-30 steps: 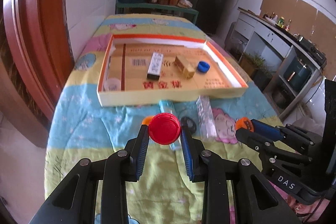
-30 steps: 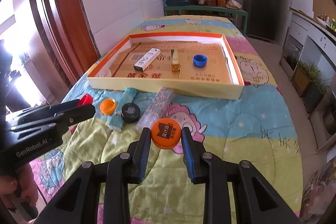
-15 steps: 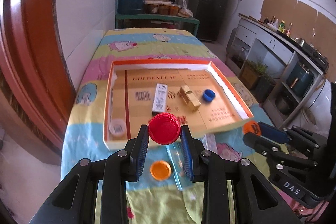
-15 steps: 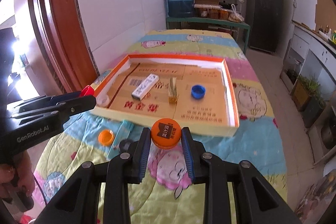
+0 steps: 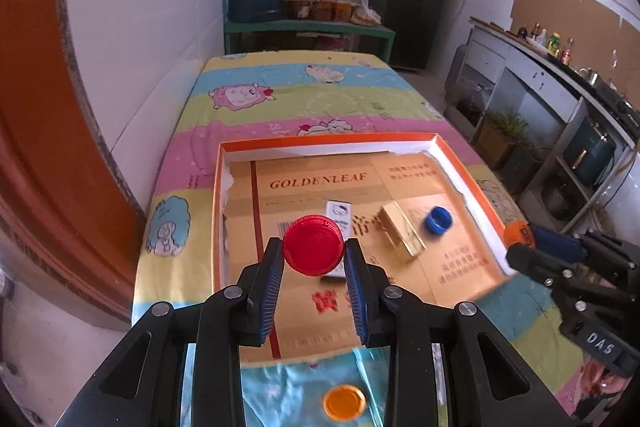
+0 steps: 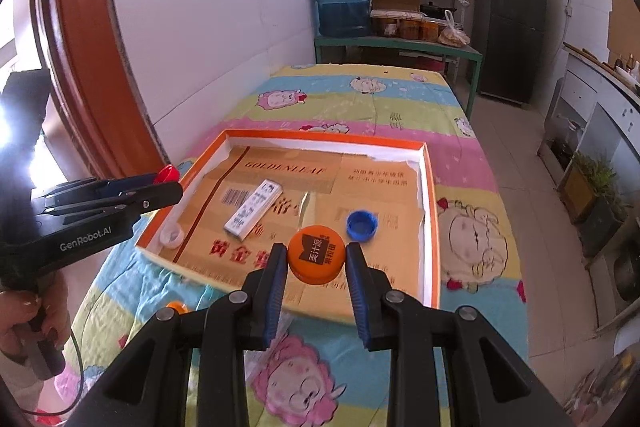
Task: Organize rigid objects
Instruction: 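Carry the red cap with the left gripper while the right gripper carries the orange cap into the tray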
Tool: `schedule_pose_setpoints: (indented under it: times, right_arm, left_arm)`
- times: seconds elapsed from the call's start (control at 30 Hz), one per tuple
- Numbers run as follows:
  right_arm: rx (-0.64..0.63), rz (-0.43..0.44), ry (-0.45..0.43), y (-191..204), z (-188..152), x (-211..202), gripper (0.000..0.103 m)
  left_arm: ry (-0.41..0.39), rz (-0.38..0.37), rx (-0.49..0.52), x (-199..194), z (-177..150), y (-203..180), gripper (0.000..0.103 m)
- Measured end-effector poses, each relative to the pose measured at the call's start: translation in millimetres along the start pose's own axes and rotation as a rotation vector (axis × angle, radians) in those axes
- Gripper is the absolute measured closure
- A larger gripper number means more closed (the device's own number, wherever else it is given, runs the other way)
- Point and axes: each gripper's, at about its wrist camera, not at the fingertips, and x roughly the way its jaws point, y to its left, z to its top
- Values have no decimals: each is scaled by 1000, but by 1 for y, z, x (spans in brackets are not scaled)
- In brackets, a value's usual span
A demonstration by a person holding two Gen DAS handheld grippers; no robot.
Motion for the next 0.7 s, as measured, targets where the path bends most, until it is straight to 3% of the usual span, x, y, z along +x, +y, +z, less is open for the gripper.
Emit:
schedule_pose_setpoints:
  times: [0.7]
  right_arm:
    - [-25,4,126,-35,56,92,73]
  left_arm:
    - [108,80,-3,80,42,20,72]
